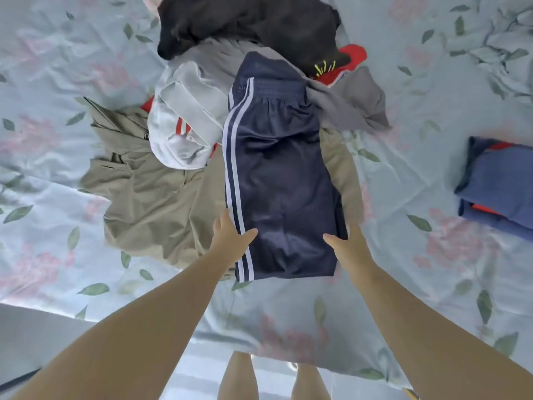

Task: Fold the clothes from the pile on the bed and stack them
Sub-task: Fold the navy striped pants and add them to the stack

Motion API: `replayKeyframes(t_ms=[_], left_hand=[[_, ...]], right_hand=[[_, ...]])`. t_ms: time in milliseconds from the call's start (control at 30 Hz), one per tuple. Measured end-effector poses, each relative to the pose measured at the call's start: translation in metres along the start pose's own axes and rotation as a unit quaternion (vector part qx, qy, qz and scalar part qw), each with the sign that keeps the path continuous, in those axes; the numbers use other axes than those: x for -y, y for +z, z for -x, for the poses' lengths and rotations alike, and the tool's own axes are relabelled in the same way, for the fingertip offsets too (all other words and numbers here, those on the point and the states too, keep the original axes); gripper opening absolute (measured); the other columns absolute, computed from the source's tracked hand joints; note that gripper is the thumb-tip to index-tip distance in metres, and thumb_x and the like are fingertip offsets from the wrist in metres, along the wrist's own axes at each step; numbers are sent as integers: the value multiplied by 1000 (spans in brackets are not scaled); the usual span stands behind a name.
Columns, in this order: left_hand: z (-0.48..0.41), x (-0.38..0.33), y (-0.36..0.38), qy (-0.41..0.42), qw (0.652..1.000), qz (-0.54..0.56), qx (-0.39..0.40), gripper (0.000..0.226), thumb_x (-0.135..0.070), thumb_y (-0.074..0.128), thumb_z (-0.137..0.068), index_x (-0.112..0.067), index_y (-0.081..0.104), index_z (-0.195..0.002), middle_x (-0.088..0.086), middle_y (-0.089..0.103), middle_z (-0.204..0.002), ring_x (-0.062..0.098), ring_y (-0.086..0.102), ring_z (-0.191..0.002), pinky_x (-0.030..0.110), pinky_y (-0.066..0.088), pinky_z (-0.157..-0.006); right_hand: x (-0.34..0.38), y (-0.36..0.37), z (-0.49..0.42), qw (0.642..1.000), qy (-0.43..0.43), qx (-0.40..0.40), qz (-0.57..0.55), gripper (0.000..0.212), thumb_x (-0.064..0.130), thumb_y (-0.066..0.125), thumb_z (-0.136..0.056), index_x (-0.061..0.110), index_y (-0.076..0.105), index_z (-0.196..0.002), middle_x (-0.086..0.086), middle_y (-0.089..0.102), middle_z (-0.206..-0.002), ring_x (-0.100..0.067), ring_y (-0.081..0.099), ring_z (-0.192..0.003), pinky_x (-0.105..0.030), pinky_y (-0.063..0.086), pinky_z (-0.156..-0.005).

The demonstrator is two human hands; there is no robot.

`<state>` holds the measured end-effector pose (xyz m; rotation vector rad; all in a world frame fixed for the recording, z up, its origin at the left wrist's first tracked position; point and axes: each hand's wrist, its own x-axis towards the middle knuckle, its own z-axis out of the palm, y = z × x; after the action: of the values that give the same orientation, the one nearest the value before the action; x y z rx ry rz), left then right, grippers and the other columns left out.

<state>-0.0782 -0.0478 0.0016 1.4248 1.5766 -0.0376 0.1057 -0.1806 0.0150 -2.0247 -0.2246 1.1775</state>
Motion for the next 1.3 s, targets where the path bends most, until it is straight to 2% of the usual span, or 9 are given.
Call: replayKeyframes(t_ms=[133, 333, 533, 733, 833, 933, 1100, 1200, 1300], left_hand=[[-6, 22, 28, -31, 997, 55, -36, 74, -28, 67, -85, -16, 24, -144, 2, 32, -144, 26, 42, -126, 37, 41, -99], [-10, 26, 45, -34, 995, 78, -45, 38, -28, 65, -87, -10, 36, -104, 2, 48, -103, 22, 48, -94, 30, 38, -77], [1, 19, 55, 15, 997, -28, -71, 31, -28, 61, -90, -10, 40, -106, 3, 50, -96, 23, 47, -85, 32, 38, -74], [52, 19, 137, -26, 990, 30, 132, 35, -22, 67, -85, -13, 55, -117, 0, 63, -104, 23, 59, -98, 37, 48, -89], [71, 11, 172, -149, 960, 149, 185, 15, -22, 70, -85, -15, 57, -85, 1, 59, -80, 16, 56, -72, 24, 48, -62], [66, -1, 189, -188, 942, 254, 114, 42, -30, 77, -78, -9, 56, -107, 9, 65, -100, 23, 63, -85, 34, 56, -74], [52, -26, 197, -219, 933, 283, 36, 52, -38, 77, -76, -14, 48, -111, 3, 60, -103, 24, 60, -89, 38, 55, -77], [49, -35, 203, -239, 914, 325, 47, 40, -28, 74, -81, -13, 57, -113, 6, 65, -108, 28, 64, -94, 42, 56, -80], [54, -47, 217, -235, 899, 360, 87, 33, -27, 71, -85, -13, 61, -112, 5, 67, -110, 27, 65, -98, 42, 57, -79]], right_hand=[[-34, 4, -25, 998, 60, -17, 27, 43, 22, 64, -81, 21, 47, -121, 1, 56, -121, -25, 57, -104, -38, 49, -86], [-46, 12, -46, 999, 41, -10, -5, 70, 32, 73, -68, 21, 45, -131, 3, 58, -124, -22, 59, -107, -43, 51, -92], [-41, 4, -42, 998, 20, 13, 54, 34, 11, 56, -89, 10, 53, -122, -2, 56, -101, -25, 55, -92, -36, 47, -85], [-90, -78, -11, 985, 83, -84, 129, 20, 1, 47, -87, 6, 54, -105, -14, 56, -95, -31, 51, -82, -35, 41, -69], [-121, -129, 9, 968, 153, -129, 150, 6, 1, 43, -84, 6, 47, -82, -10, 48, -74, -28, 43, -72, -33, 32, -62], [-146, -164, 22, 951, 189, -194, 147, 1, 6, 44, -76, 5, 44, -77, -13, 47, -74, -28, 42, -68, -34, 34, -63], [-172, -170, 19, 943, 230, -240, 0, 46, 25, 70, -71, 11, 51, -110, -12, 54, -105, -34, 57, -86, -35, 48, -67], [-171, -173, 15, 954, 181, -238, -17, 24, 17, 62, -84, 6, 52, -104, -9, 57, -92, -35, 58, -87, -32, 45, -65], [-165, -190, 7, 947, 112, -300, 31, 15, 18, 52, -89, 12, 53, -103, -11, 60, -96, -34, 57, -95, -36, 42, -85]])
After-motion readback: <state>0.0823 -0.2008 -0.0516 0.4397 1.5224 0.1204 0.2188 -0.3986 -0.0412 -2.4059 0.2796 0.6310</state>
